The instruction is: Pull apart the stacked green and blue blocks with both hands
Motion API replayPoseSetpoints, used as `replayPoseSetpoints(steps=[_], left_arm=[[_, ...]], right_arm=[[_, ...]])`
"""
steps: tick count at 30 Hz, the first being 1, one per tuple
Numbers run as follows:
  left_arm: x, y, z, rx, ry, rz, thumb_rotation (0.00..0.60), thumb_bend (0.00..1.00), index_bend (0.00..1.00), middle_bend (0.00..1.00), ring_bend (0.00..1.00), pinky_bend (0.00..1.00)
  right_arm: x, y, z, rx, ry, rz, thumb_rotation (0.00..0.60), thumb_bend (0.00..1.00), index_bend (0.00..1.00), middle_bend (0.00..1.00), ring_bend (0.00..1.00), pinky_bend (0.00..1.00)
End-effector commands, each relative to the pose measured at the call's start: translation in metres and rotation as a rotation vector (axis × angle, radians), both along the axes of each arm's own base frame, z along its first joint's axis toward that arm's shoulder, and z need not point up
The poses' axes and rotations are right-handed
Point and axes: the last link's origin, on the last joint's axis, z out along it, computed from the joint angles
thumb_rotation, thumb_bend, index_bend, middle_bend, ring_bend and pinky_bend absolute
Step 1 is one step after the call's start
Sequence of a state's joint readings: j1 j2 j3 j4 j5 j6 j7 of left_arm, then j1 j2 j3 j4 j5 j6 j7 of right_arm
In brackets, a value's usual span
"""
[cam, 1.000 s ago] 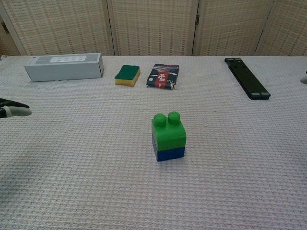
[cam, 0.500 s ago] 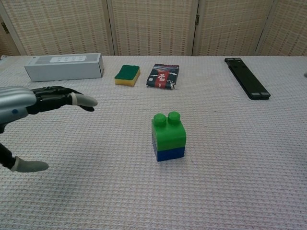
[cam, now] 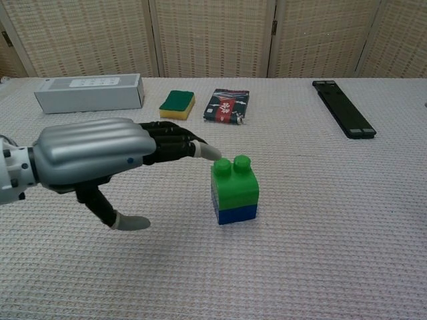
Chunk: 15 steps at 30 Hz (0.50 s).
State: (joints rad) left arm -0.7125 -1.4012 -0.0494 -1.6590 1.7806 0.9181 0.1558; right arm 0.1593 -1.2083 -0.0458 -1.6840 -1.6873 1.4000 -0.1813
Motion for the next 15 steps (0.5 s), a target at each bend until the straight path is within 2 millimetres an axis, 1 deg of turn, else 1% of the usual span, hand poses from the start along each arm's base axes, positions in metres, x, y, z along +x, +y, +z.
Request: replayPoseSetpoints(steps=[1,6,12,15], left_arm=[[0.024,0.011,-0.011,-0.003,0.041,-0.018,0.600,0.33,0.04,0.08,0.00,0.00],[0.049,0.022,-0.015,0.037,0.103,-0.080,0.600,0.33,0.07,0.08,0.00,0.00],[0.066,0.034,-0.017,0.030,0.173,-0.072,0.600,0.40,0.09,0.08,0.00,0.00],[0.075,0.036,-0.015,0.030,0.196,-0.075,0.600,0.41,0.09,0.08,0.00,0.00]], right_arm=[[-0.001,0.000,0.001,0.002,-0.003,-0.006,0.600,0.37,0.00,0.00,0.00,0.00],[-0.003,-0.004,0.003,0.002,-0.010,-0.021,0.600,0.37,0.00,0.00,0.00,0.00],[-0.004,-0.006,0.001,0.023,-0.014,-0.029,0.600,0.37,0.00,0.00,0.00,0.00],[-0.005,-0.007,0.001,0.023,-0.016,-0.035,0.600,0.37,0.00,0.00,0.00,0.00]])
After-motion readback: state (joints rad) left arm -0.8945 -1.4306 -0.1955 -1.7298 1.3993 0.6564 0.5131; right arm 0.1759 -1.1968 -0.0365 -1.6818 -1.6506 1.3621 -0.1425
